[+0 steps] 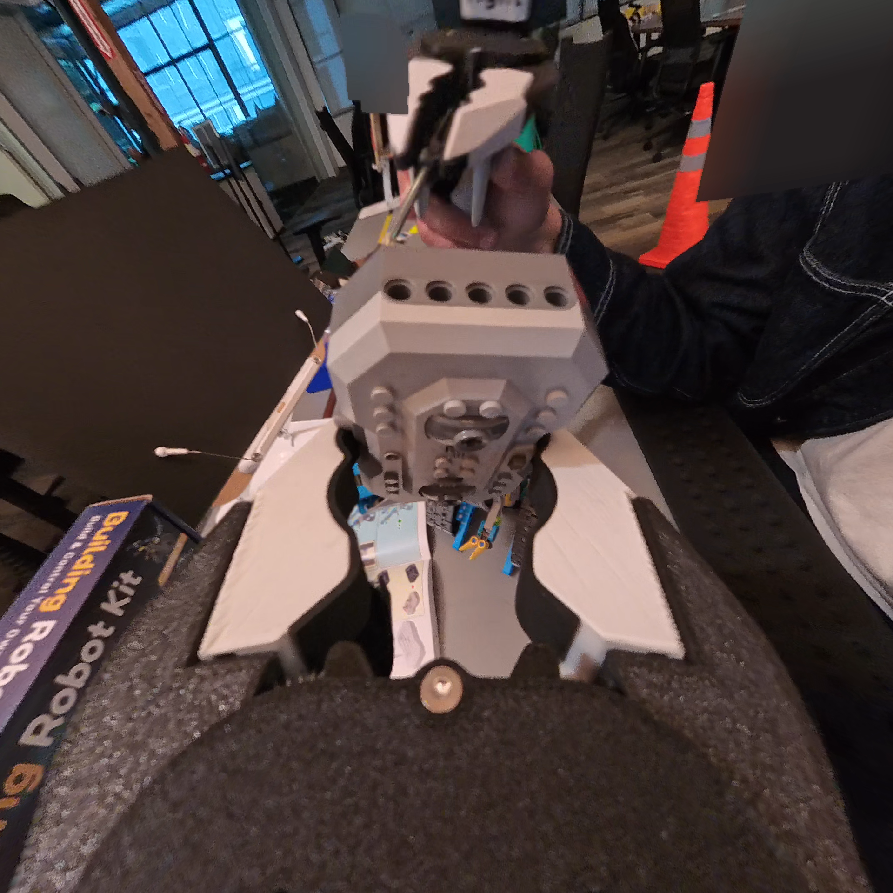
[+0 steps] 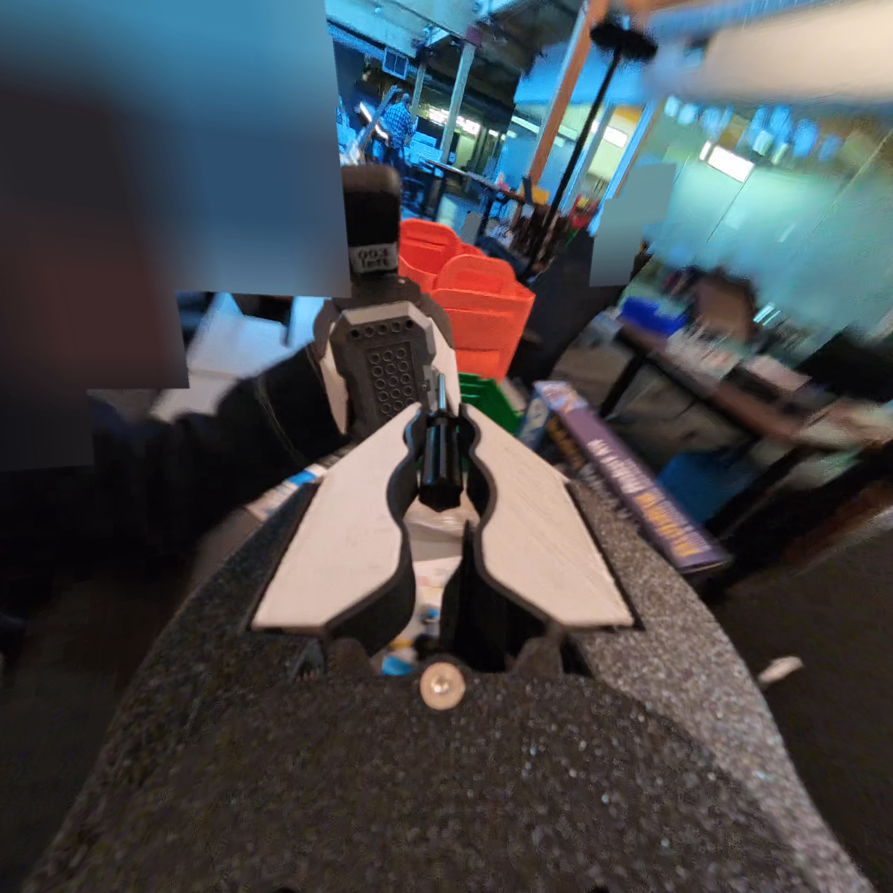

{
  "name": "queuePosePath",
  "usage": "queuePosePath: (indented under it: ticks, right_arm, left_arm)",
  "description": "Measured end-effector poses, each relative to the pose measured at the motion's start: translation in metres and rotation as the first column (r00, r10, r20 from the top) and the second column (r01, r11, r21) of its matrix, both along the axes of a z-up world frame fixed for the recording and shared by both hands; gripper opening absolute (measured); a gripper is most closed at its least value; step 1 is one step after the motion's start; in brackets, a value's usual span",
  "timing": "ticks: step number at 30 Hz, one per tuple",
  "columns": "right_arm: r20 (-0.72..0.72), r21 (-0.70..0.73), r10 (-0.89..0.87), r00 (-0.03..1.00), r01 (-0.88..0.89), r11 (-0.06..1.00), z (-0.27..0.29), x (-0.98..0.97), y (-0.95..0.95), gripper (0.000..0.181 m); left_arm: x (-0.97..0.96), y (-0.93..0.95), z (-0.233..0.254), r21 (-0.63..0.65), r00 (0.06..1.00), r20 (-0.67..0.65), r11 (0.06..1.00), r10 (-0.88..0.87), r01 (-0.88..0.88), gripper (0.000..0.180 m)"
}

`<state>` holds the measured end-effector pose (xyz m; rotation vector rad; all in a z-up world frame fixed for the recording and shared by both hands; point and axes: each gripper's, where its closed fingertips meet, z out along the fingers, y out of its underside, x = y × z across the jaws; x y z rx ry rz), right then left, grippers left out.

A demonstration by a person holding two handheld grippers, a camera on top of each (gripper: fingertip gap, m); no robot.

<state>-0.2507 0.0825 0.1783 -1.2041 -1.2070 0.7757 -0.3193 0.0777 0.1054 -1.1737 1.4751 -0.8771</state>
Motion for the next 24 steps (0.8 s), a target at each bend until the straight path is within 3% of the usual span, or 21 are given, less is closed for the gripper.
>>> queuePosePath:
  ticks: [4,7,9,12,17,21,24]
  right_arm:
    - [-0.075,-0.378,0.024,0.997,-0.050,0.924,-0.004,-0.005,0.013,0.012]
    - [-0.264,-0.452,0.029,0.964,-0.150,0.879,0.015,-0.010,0.016,0.011]
    - [-0.311,-0.455,0.068,0.948,-0.212,0.865,0.015,-0.018,0.015,0.011]
    - [-0.291,-0.420,0.067,0.954,-0.190,0.888,0.008,-0.029,0.019,0.012]
    - [-0.222,-0.481,0.061,0.973,-0.164,0.861,-0.013,-0.047,0.025,0.011]
    - [-0.232,-0.499,0.069,0.970,-0.180,0.847,-0.012,-0.042,0.020,0.010]
    - [0.027,-0.548,0.036,0.999,-0.015,0.837,-0.059,-0.045,0.005,0.011]
  left_arm:
    - [-0.001,0.000,0.008,0.037,0.999,0.019,0.999,0.027,-0.028,0.069]
    - [0.004,0.004,0.017,0.055,0.998,0.044,0.997,0.047,-0.049,0.069]
    - [0.008,0.006,0.028,0.080,0.995,0.093,0.995,0.047,-0.055,0.070]
    - [0.013,0.008,0.040,0.072,0.986,0.158,0.996,0.047,-0.059,0.070]
    - [0.017,0.009,0.043,0.065,0.982,0.187,0.997,0.027,-0.040,0.069]
    - [-0.002,0.019,0.027,0.086,0.987,0.084,0.986,0.139,-0.146,0.070]
    - [-0.038,0.027,0.031,0.099,0.960,0.089,0.957,0.265,-0.273,0.069]
